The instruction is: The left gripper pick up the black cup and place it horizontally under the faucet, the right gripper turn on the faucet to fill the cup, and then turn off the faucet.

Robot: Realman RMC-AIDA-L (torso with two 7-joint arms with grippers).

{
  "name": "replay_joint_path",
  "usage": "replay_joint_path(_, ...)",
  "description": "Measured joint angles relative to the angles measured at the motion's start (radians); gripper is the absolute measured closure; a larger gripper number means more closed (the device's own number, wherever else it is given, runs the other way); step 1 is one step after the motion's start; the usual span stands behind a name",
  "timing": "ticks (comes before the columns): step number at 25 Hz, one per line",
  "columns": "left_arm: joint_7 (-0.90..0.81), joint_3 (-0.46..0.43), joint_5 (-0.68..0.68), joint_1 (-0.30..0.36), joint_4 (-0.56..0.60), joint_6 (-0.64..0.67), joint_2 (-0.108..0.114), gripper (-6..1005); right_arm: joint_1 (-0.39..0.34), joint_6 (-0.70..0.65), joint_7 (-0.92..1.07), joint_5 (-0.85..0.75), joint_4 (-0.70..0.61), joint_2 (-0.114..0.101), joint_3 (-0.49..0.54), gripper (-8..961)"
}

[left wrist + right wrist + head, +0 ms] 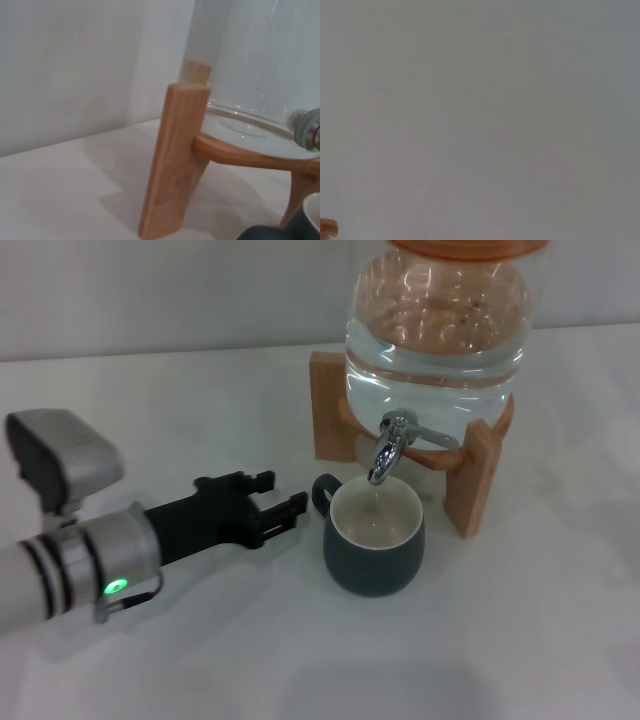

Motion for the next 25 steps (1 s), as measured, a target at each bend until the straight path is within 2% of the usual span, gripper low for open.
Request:
replay_joint_path(3,0.001,-0.087,0.059,0.039,0.003,-0.093,0.01,427,-0.014,0.001,0.016,-0.028,-0.021,-0.006,-0.001,147)
replay_joint_path(6,0.009,-0.195,0.121,0.08,0.004,-0.194,0.016,428,-0.036,0.0,0.082,-0.1,-0.097,-0.009,-0.001,147)
replay_joint_path(11,0.046,-0.403,0.187,0.159,0.004,-0.33,0.022,429,-0.069,0.022,0.294,-0.299,-0.33,-0.012,-0.001,147)
replay_joint_path(15,0.071,-0.567,0.192,0.21,0.003,-0.398,0.023,430,-0.065,0.084,0.45,-0.415,-0.498,0.0,-0.023,147)
replay_joint_path(21,0.091,-0.808,0.193,0.263,-0.003,-0.444,0.015,431,-0.045,0.097,0.618,-0.451,-0.685,0.002,-0.263,147)
replay_joint_path(25,0.092,-0.906,0.193,0.283,-0.004,-0.446,0.015,432,-0.027,0.077,0.687,-0.452,-0.748,0.004,-0.377,147)
